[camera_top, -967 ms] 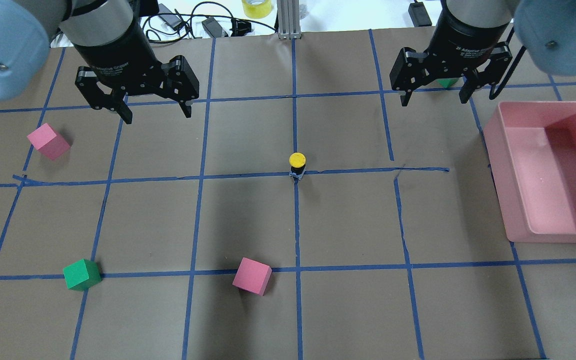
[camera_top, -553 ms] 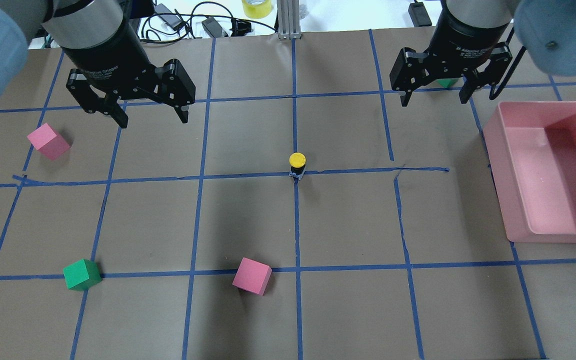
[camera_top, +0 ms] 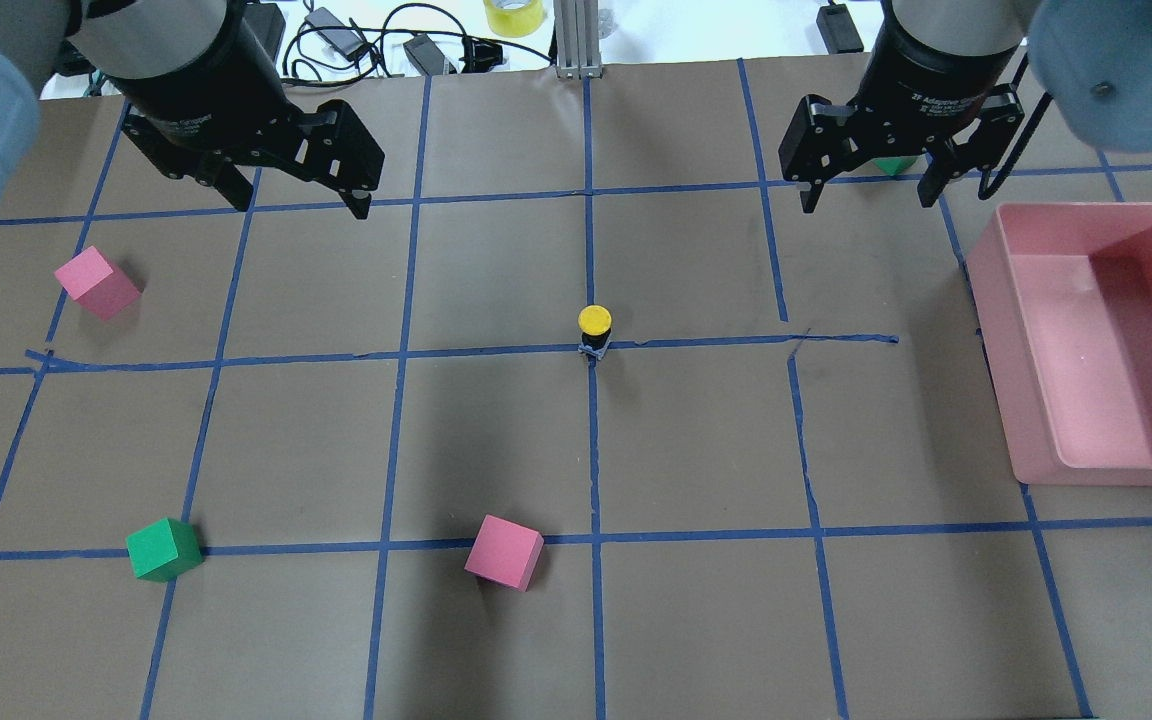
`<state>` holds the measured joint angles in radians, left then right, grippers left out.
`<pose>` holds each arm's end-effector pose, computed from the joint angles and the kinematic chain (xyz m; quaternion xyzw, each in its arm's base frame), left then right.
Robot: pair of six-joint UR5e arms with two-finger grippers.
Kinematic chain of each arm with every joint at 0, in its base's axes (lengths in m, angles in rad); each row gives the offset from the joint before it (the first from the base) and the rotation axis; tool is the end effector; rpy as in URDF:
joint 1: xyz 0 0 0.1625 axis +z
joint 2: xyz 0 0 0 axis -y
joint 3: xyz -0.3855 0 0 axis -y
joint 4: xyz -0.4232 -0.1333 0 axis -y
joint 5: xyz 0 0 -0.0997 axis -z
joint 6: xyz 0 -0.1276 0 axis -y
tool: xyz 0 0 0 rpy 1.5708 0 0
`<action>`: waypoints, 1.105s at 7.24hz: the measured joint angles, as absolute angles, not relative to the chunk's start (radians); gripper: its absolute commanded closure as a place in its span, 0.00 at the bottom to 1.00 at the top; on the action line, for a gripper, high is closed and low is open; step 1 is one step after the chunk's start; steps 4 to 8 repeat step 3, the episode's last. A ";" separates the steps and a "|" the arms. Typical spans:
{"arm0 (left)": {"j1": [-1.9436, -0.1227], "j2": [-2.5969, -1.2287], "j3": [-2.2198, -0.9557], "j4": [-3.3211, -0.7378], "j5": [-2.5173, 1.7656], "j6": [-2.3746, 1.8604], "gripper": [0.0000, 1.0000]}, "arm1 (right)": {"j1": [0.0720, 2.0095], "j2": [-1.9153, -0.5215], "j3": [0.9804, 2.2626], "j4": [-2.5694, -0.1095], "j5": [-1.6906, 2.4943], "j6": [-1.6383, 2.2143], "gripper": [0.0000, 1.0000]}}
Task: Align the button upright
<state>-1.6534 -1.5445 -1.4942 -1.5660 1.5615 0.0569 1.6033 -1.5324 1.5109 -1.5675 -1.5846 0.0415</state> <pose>-0.1772 -0.5108 0.4752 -0.0698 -0.9961 0.0538 0.0053 0.1490 -0.5353 0.4311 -0.0046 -0.9999 0.0094 0.0066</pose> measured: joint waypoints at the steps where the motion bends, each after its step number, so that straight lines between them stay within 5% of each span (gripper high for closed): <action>1: -1.653 -1.542 -1.498 -1.563 1.560 0.060 0.00 | 1.603 -1.532 1.511 -1.567 -1.585 0.041 0.00; 8: -1.653 -1.539 -1.497 -1.568 1.564 0.056 0.00 | 1.603 -1.532 1.511 -1.567 -1.585 0.041 0.00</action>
